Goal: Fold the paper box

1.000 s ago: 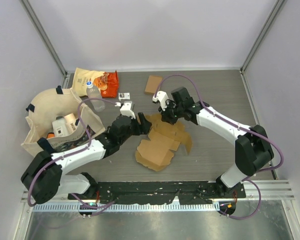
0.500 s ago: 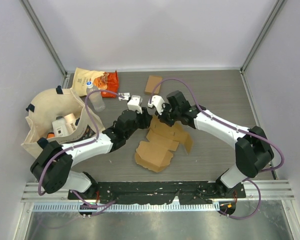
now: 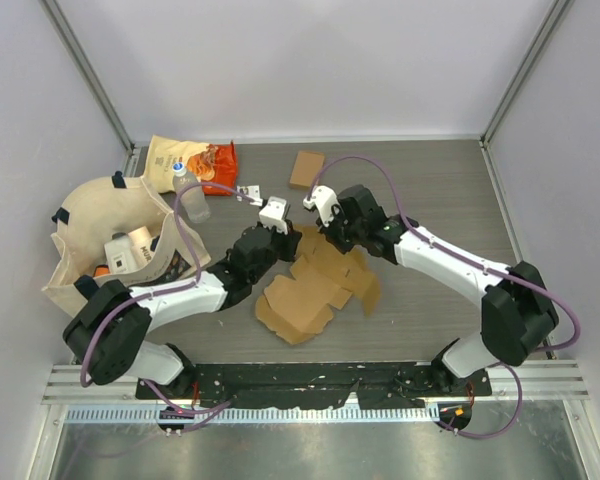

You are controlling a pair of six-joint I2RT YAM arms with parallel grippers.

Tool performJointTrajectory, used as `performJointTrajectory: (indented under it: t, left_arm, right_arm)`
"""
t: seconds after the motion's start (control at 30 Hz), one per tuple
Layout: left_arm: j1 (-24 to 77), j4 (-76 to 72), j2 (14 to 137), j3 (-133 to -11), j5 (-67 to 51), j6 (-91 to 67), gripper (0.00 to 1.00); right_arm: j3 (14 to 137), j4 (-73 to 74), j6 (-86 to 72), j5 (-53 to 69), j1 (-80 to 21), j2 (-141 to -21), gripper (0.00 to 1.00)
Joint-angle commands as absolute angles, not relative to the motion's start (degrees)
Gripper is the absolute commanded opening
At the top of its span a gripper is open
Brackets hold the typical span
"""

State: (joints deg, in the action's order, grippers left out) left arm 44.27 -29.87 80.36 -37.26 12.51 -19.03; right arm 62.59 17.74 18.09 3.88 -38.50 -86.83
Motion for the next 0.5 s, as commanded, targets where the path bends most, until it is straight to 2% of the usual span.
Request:
performJointTrajectory:
  t: [0.0,0.1,0.13,0.27,0.37,0.4,0.47]
  left_arm:
    - [44.56,-30.97,76.21,-37.53,11.17,-19.15,0.38]
    - [44.47,-30.14,72.25,-35.95,9.05,-19.60,0.62]
    - [44.47,-30.49,70.51,-35.43,9.40,-20.03,0.63]
    - [44.38,-31.64,71.18,-35.85,4.78,-14.78,0.64]
    - [44.21,-29.11,74.34,-38.48,-1.99,-9.24,0.59]
    - [44.21,-28.48,74.88,-39.11,-5.15,-8.71,0.54]
    - [43.95,-27.43,75.93,-39.90,-6.50,-8.09,0.52]
  right_arm:
    - [61.26,14.93,19.67,9.73,-38.94,-81.30,0.01]
    - [64.06,18.89,22.84,12.03,-38.85,-82.70,0.01]
    - [64.51,19.77,23.72,13.00,-38.50,-82.97,0.01]
    - [65.65,22.23,28.73,16.70,-37.53,-84.28,0.01]
    - [66.97,23.11,30.23,20.03,-36.04,-85.86,0.01]
    - [67.84,23.38,30.41,20.74,-35.77,-86.13,0.01]
    - [68.38,23.64,30.85,22.49,-35.25,-86.57,0.01]
